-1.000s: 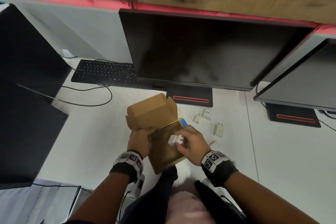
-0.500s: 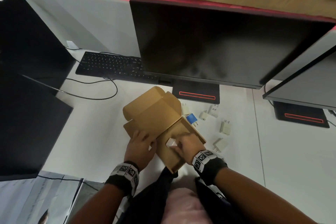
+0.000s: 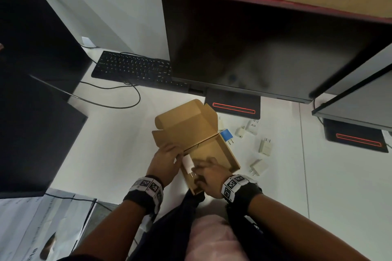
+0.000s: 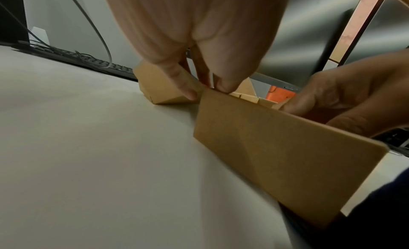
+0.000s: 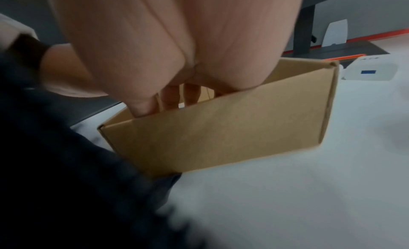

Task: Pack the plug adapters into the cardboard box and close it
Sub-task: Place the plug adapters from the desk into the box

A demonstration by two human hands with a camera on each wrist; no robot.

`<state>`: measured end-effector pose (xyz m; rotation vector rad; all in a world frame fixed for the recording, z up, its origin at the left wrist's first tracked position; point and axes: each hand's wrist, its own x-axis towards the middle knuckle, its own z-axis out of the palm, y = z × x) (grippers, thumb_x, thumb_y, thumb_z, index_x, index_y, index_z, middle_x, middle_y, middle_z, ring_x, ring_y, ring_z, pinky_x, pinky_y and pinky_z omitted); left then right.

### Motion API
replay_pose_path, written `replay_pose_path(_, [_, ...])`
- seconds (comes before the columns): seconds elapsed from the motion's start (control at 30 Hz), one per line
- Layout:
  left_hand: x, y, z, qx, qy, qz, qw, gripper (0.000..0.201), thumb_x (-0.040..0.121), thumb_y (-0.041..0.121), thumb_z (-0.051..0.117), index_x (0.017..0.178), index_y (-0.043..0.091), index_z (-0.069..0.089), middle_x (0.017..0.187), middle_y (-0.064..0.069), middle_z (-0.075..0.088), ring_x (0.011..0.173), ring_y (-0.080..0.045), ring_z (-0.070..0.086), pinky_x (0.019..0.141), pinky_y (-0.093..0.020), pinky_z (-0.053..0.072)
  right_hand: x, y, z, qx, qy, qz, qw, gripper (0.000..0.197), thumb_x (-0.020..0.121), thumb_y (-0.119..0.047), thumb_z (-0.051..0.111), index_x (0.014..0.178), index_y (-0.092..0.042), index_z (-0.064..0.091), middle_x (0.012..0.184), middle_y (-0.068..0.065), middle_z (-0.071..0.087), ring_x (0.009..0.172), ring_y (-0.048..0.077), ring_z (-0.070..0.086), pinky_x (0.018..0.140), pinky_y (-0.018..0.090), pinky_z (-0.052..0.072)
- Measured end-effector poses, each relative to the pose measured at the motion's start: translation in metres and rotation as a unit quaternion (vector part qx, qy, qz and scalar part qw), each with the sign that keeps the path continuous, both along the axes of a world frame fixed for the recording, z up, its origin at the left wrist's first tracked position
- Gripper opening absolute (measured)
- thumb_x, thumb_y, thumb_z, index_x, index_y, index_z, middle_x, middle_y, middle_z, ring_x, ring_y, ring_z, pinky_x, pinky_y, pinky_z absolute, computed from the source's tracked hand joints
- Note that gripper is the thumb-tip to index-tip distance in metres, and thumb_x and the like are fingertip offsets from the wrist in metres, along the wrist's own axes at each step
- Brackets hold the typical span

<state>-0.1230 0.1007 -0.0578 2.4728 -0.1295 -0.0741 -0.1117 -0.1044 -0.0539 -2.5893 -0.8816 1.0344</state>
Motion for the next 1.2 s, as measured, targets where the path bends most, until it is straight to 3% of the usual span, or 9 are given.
replay_pose_path(0.23, [0.006,0.0,-0.005,-0.021,-0.005,-0.003,1.0,0.01,0.087,0.004,0.064,0.088,0.011,0.071,0.102,-0.004,0.071,0.098,-0.026,0.062,0.086,-0.042,0.054,0.004,0.003,0.0,-0.016,0.029,0.029,0.999,0.053,0.099,-0.031,0.045,0.151,-0.025,0.037,0.165,-0.003,0.019,0.14,0.04,0.025,0.113,0.047,0.033])
replay_pose_path(0.33, [0.009,0.002,-0.003,-0.008,-0.013,-0.009,1.0,0.011,0.089,0.006,0.061,0.088,0.011,0.071,0.101,-0.005,0.069,0.098,-0.027,0.059,0.081,-0.044,0.055,0.01,0.0,0.004,0.017,0.033,-0.021,0.999,0.048,0.099,-0.034,0.047,0.146,-0.027,0.042,0.164,0.002,0.022,0.144,0.037,0.024,0.116,0.047,0.031])
replay_pose_path(0.43, [0.016,0.004,0.002,0.029,0.003,0.015,0.999,0.016,0.088,0.009,0.057,0.095,0.014,0.071,0.11,-0.004,0.065,0.11,-0.028,0.05,0.076,-0.044,0.055,0.023,-0.015,0.02,0.116,-0.033,-0.092,0.988,0.038,0.096,-0.041,0.047,0.129,-0.026,0.059,0.14,0.004,0.052,0.125,0.026,0.051,0.105,0.044,0.043])
replay_pose_path(0.53, [0.02,0.009,0.0,0.049,0.007,0.012,0.999,0.016,0.087,0.007,0.06,0.098,0.013,0.069,0.116,-0.007,0.06,0.116,-0.03,0.046,0.072,-0.045,0.056,0.039,-0.042,0.036,0.193,-0.134,-0.211,0.949,0.026,0.093,-0.033,0.053,0.111,-0.022,0.067,0.107,0.002,0.065,0.095,0.023,0.061,0.086,0.039,0.051])
replay_pose_path(0.6, [0.019,0.011,-0.004,0.069,0.0,-0.005,0.998,0.016,0.084,0.006,0.063,0.097,0.014,0.069,0.118,-0.009,0.057,0.117,-0.032,0.046,0.067,-0.046,0.058,0.05,-0.066,0.037,0.146,-0.178,-0.289,0.929,0.02,0.091,-0.026,0.059,0.107,-0.02,0.069,0.105,0.005,0.065,0.095,0.025,0.061,0.084,0.039,0.052])
replay_pose_path(0.67, [0.016,0.012,-0.009,0.079,0.0,-0.01,0.997,0.016,0.079,0.005,0.069,0.091,0.016,0.071,0.12,-0.01,0.055,0.117,-0.034,0.048,0.064,-0.047,0.059,0.054,-0.092,0.031,-0.026,-0.138,-0.307,0.941,0.029,0.089,-0.027,0.062,0.118,-0.022,0.063,0.119,0.008,0.059,0.112,0.029,0.055,0.093,0.043,0.051])
replay_pose_path(0.77, [0.013,0.008,-0.011,0.09,0.023,0.002,0.996,0.011,0.078,0.019,0.07,0.088,0.02,0.074,0.127,-0.011,0.049,0.121,-0.036,0.039,0.076,-0.05,0.058,0.042,-0.127,0.02,-0.18,-0.08,-0.291,0.936,0.042,0.085,-0.039,0.065,0.124,-0.028,0.057,0.129,0.006,0.051,0.12,0.029,0.048,0.098,0.045,0.047])
replay_pose_path(0.9, [0.02,-0.001,-0.004,0.12,0.111,0.004,0.987,0.024,0.073,0.035,0.067,0.095,0.028,0.074,0.143,-0.009,0.032,0.129,-0.034,0.02,0.1,-0.049,0.044,0.015,-0.151,0.001,-0.159,-0.077,-0.353,0.919,0.066,0.073,-0.063,0.068,0.129,-0.031,0.052,0.127,0.003,0.052,0.118,0.027,0.05,0.093,0.044,0.05])
replay_pose_path(1.2, [0.033,-0.017,0.0,0.144,0.171,-0.004,0.975,0.031,0.076,0.033,0.076,0.107,0.031,0.071,0.148,-0.009,0.016,0.136,-0.036,0.008,0.102,-0.05,0.047,0.015,-0.131,-0.002,0.023,-0.107,-0.398,0.911,0.052,0.074,-0.029,0.082,0.121,-0.02,0.062,0.107,0.006,0.056,0.08,0.027,0.065,0.079,0.036,0.055])
